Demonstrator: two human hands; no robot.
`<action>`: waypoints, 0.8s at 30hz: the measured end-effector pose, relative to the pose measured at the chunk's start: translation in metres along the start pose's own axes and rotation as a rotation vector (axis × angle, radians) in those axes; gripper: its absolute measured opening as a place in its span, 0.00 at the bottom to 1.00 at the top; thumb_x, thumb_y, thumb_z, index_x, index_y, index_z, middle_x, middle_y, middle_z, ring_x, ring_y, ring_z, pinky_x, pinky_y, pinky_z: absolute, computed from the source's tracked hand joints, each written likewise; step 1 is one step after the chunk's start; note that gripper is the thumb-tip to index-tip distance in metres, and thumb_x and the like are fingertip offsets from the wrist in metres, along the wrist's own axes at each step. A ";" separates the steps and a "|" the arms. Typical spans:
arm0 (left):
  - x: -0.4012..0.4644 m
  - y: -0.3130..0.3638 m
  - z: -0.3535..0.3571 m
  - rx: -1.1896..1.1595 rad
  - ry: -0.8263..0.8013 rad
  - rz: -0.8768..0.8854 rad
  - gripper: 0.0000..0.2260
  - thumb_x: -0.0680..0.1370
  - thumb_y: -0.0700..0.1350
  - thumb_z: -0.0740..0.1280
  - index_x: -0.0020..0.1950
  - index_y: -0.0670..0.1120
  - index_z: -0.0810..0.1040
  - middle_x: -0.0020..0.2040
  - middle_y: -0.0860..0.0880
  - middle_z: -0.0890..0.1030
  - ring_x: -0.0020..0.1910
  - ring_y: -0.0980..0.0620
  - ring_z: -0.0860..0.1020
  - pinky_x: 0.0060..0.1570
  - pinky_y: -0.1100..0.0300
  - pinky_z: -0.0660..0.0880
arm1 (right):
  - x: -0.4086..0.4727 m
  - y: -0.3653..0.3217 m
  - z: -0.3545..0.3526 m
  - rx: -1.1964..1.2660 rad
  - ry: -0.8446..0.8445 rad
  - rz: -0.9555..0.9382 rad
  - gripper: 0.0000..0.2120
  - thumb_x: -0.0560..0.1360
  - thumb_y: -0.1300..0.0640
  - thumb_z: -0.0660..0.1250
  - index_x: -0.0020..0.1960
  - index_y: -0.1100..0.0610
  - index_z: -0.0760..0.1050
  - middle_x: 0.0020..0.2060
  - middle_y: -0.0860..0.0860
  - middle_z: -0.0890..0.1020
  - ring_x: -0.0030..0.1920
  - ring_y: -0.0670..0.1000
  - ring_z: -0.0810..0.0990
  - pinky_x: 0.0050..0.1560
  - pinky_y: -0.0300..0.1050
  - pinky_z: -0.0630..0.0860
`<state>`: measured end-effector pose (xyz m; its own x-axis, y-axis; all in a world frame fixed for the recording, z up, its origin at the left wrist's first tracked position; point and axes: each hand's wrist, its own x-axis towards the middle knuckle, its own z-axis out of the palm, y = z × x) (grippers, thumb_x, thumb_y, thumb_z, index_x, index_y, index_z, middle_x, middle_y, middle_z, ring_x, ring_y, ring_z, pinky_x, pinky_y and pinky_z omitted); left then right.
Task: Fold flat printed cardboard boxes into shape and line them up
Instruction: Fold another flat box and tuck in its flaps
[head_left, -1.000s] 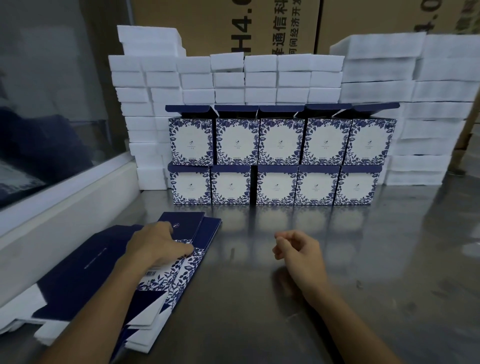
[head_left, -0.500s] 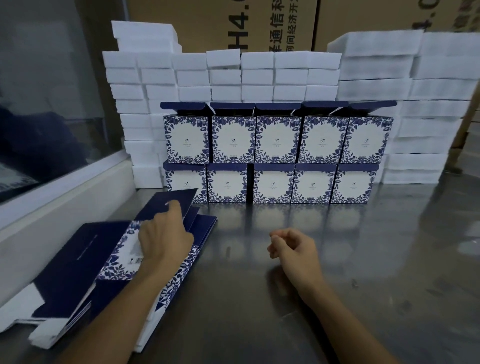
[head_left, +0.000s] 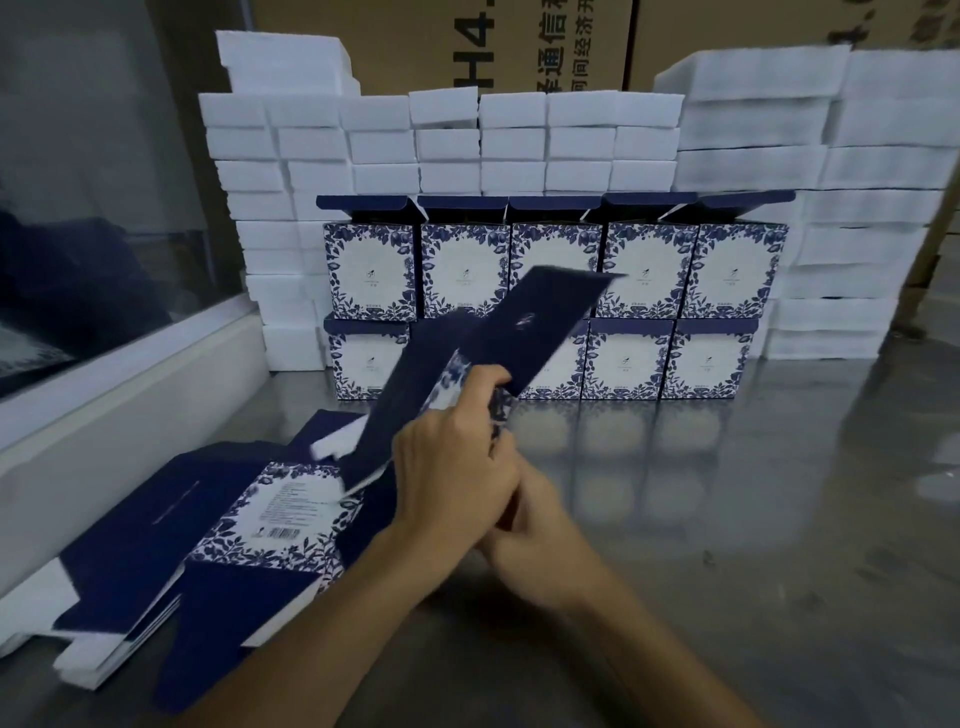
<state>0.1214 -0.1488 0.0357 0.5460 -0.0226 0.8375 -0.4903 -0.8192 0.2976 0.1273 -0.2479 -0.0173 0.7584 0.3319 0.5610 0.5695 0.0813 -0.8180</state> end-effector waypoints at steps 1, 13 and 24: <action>-0.001 0.001 0.003 -0.037 -0.046 0.004 0.17 0.71 0.41 0.72 0.59 0.49 0.76 0.26 0.54 0.72 0.26 0.48 0.74 0.29 0.53 0.75 | 0.000 0.000 -0.001 -0.011 0.032 -0.008 0.17 0.68 0.78 0.60 0.49 0.59 0.74 0.40 0.45 0.82 0.43 0.42 0.79 0.41 0.37 0.75; 0.006 -0.046 0.006 -0.100 0.070 -0.441 0.34 0.70 0.49 0.74 0.70 0.53 0.61 0.67 0.52 0.68 0.68 0.46 0.68 0.66 0.43 0.64 | 0.006 0.007 -0.061 -0.029 0.624 0.208 0.19 0.78 0.74 0.56 0.52 0.52 0.76 0.44 0.41 0.85 0.46 0.37 0.82 0.44 0.31 0.76; 0.028 -0.080 -0.010 -0.855 -0.217 -0.920 0.24 0.75 0.33 0.70 0.68 0.52 0.75 0.42 0.57 0.84 0.36 0.56 0.84 0.30 0.66 0.78 | -0.001 -0.009 -0.097 0.351 0.657 0.327 0.20 0.74 0.68 0.66 0.62 0.53 0.80 0.45 0.46 0.87 0.48 0.52 0.86 0.52 0.53 0.82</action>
<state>0.1693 -0.0781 0.0396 0.9758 0.1954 0.0980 -0.1087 0.0445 0.9931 0.1524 -0.3400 0.0020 0.9624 -0.2209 0.1580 0.2374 0.4019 -0.8844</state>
